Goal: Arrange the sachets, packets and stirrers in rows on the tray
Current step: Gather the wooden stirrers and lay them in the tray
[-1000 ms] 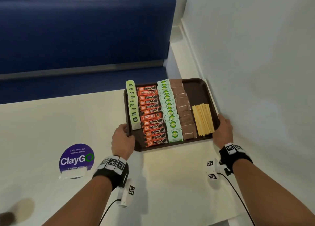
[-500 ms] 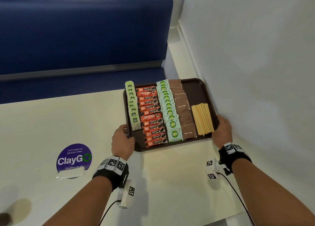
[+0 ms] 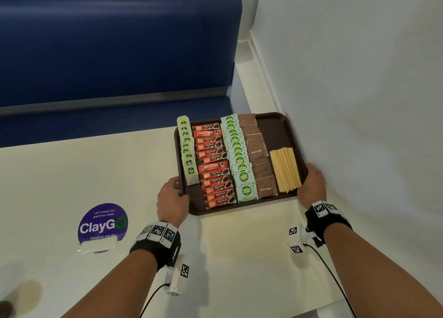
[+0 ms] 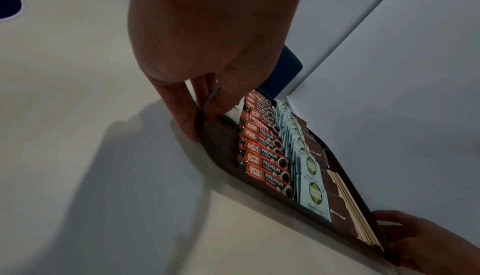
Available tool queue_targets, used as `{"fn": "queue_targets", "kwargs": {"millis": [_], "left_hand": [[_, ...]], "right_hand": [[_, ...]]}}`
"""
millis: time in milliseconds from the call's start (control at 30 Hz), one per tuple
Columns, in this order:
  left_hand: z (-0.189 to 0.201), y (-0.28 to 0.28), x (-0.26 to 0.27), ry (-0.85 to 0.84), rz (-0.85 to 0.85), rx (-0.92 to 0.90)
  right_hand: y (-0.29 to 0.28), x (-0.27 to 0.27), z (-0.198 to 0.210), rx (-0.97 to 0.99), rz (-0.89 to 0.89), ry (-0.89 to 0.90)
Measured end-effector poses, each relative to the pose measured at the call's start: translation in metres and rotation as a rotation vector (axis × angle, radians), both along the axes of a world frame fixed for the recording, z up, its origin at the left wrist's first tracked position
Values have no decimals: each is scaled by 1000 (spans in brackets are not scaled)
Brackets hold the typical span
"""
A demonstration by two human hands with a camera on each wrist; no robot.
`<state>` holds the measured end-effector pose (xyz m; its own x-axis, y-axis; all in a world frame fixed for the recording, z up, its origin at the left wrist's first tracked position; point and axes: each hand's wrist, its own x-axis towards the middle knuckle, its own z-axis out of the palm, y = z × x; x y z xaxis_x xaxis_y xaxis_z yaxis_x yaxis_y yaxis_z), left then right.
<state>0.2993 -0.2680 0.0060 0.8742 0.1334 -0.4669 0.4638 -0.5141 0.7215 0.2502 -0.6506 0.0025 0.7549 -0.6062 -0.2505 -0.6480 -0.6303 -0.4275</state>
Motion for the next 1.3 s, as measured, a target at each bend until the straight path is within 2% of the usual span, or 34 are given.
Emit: {"fn": "queue_targets", "kwargs": {"millis": [667, 1133, 1300], "left_hand": [[0, -2, 0, -1, 11, -21], [0, -3, -1, 6, 16, -24], [-1, -3, 0, 8, 20, -15]], "right_hand": [[-6, -1, -9, -13, 16, -25], [2, -2, 5, 2, 4, -55], [-2, 0, -2, -9, 8, -39]]}}
